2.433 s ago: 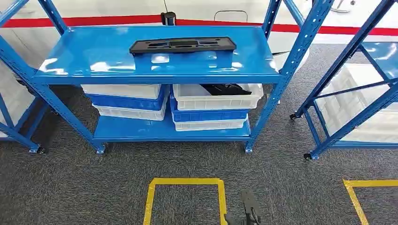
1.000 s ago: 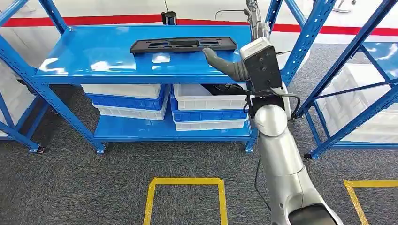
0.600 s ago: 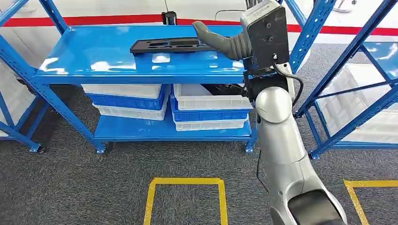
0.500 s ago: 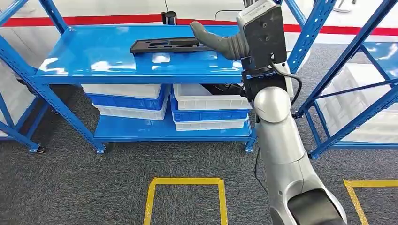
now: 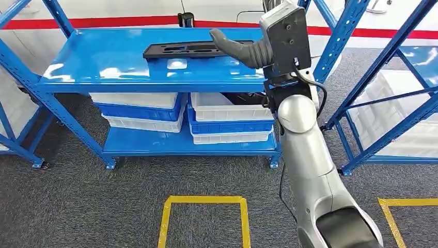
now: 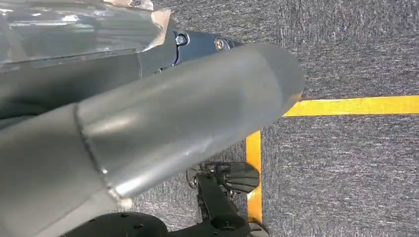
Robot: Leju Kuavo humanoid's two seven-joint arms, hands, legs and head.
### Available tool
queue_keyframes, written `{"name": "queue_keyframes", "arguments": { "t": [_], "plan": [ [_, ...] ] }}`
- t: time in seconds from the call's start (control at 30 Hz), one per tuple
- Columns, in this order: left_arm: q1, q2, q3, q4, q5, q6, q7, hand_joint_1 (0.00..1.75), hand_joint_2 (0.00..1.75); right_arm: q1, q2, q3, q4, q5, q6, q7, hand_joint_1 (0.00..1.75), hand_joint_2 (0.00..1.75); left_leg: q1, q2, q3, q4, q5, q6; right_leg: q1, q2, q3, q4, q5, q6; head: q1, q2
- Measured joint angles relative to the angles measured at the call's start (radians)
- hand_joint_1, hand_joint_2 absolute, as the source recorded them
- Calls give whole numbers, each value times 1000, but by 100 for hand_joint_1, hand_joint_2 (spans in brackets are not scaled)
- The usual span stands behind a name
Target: Take the parts from the cabinet and place them on the table.
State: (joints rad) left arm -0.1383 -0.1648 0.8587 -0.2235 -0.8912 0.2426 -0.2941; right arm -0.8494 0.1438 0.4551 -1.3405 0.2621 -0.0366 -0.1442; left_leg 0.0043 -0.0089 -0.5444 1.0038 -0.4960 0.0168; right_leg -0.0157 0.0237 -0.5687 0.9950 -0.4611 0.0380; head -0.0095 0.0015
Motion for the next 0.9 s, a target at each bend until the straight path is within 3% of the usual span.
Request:
{"name": "queue_keyframes", "arguments": {
  "t": [0.27, 0.33, 0.37, 0.4, 0.47, 0.53, 0.57, 0.6, 0.67, 0.7, 0.73, 0.77, 0.8, 0.83, 0.87, 0.9],
  "plan": [
    [-1, 6, 0, 0, 0, 0, 1, 0, 0, -4, 0, 0, 40, -11, 0, -16, 0, 175, -4, 0, -6, 6, 0, 3, -14, 0, 0, -1, 4, 7, 0, 0],
    [-1, 8, 0, 0, 2, 0, 1, 0, 0, -9, 1, 0, 49, -17, 0, -24, 0, 175, -4, 1, -3, 0, 2, 11, -13, 1, 0, -9, 7, 13, 0, 0],
    [-2, 8, 0, 0, 3, 2, 1, 0, 0, -12, 1, 0, 52, -19, 0, -29, 0, 175, 8, 5, 7, -15, 11, 22, -9, -3, -10, 1, -1, 15, 1, 0],
    [-2, 9, 0, 0, 7, 4, 0, 0, 0, -19, 1, 0, 57, -21, 0, -35, 0, 175, 5, 6, 10, -20, 12, 25, -8, -12, -24, 38, -18, 10, 2, 0],
    [-2, 10, 1, 0, 11, 6, 0, 0, 0, -25, -1, 2, 72, -28, -2, -39, 0, 175, 7, 11, 10, -20, 11, 29, -10, -13, -107, 195, -73, -2, 8, 0],
    [-2, 10, 1, 0, 13, 6, 0, 0, 0, -22, -4, 4, 87, -34, -2, -45, 0, 175, 6, 11, 11, -19, 9, 30, -8, -13, -183, 325, -99, 1, 8, 0],
    [-1, 10, 2, 0, 13, 6, 0, 0, 0, -21, -8, 4, 93, -35, -3, -47, 0, 175, 6, 10, 14, -19, 6, 27, -9, -14, -190, 318, -86, 6, 9, 0],
    [-1, 10, 2, 0, 16, 8, 0, 0, 0, -22, -10, 4, 98, -35, -3, -50, 0, 175, 8, 9, 18, -18, 1, 24, -12, -15, -171, 265, -52, 16, 12, 0],
    [-1, 10, 2, 0, 18, 8, 0, 0, 0, -23, -10, 5, 104, -37, -5, -53, 0, 175, 12, 8, 34, -16, -12, 11, -17, -25, -90, 76, 38, 33, 12, 0],
    [-1, 11, 3, 0, 18, 9, 0, 0, 0, -22, -13, 5, 109, -38, -5, -53, 0, 175, 10, 9, 34, -16, -19, 2, -15, -36, -69, 29, 43, 30, 15, 0],
    [-2, 13, 4, 0, 19, 9, 0, 0, 0, -24, -13, 6, 113, -38, -6, -55, 0, 175, 3, 7, 30, -10, -23, -5, -8, -28, -58, 19, 39, 20, 15, 0],
    [-2, 14, 4, 0, 19, 9, -1, 0, 0, -23, -13, 6, 116, -39, -7, -54, 0, 175, 4, 9, 30, -13, -23, -6, -7, -24, -61, 21, 38, 8, 11, 0],
    [-1, 14, 5, 1, 19, 9, 0, 0, 0, -21, -15, 6, 118, -39, -8, -55, 0, 175, 7, 10, 32, -17, -23, -6, -4, -22, -62, 22, 35, 3, 8, 0],
    [-1, 14, 5, 1, 19, 9, 0, 0, 0, -22, -15, 6, 120, -39, -8, -55, 0, 175, 9, 12, 36, -20, -26, -10, -4, -20, -61, 21, 33, -1, 9, 0],
    [-2, 14, 5, 1, 19, 10, 0, 0, 0, -23, -14, 6, 120, -40, -8, -55, 0, 175, 13, 12, 35, -17, -34, -18, -13, -18, -55, 18, 31, -11, 8, 0],
    [-2, 14, 6, 1, 19, 10, 0, 0, 0, -24, -12, 5, 120, -40, -8, -56, 0, 175, 14, 11, 26, 12, -45, -22, -13, -16, -50, 18, 27, -18, 5, 0]
  ]
}}
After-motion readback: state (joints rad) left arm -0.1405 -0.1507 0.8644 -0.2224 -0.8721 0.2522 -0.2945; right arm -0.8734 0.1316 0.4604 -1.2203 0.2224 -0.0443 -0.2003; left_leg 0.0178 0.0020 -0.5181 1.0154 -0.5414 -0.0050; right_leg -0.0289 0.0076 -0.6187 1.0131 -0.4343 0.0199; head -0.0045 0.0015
